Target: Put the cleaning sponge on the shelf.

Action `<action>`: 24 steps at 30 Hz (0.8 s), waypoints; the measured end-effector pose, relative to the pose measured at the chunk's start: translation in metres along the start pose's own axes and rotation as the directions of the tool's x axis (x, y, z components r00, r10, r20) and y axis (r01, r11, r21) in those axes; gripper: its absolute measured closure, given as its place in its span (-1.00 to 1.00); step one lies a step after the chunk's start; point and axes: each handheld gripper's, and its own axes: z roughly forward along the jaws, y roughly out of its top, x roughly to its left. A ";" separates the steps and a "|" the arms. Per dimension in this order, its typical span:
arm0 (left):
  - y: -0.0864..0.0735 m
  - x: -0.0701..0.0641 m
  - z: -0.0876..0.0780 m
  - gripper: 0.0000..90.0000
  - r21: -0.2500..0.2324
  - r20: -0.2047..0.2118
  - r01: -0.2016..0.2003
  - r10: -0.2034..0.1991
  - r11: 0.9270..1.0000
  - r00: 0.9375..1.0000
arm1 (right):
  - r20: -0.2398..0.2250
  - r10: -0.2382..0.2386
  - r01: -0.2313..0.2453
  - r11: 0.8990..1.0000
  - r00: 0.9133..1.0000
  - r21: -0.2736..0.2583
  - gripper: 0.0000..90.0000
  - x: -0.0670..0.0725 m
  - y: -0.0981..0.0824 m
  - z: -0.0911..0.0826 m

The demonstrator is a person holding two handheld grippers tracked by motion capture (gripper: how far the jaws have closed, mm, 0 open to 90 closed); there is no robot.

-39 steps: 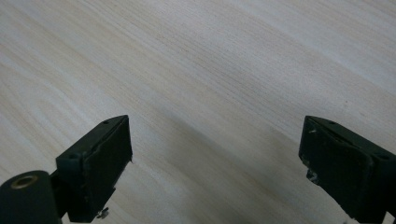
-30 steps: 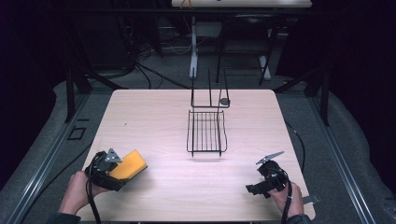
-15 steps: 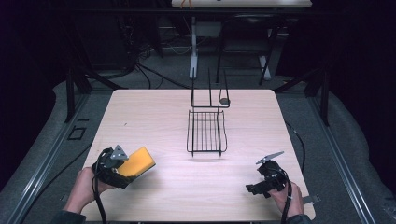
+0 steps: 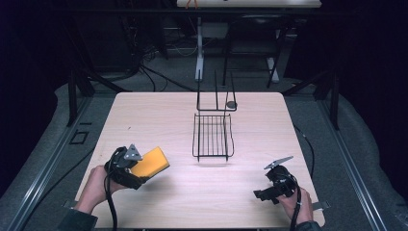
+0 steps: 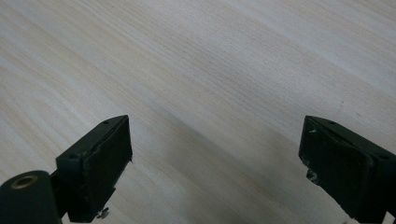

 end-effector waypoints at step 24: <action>0.054 0.004 0.009 -0.49 -0.049 0.024 -0.072 0.073 0.996 0.997 | 0.006 -0.006 0.006 1.000 1.000 -0.005 -0.80 -0.001 -0.001 -0.002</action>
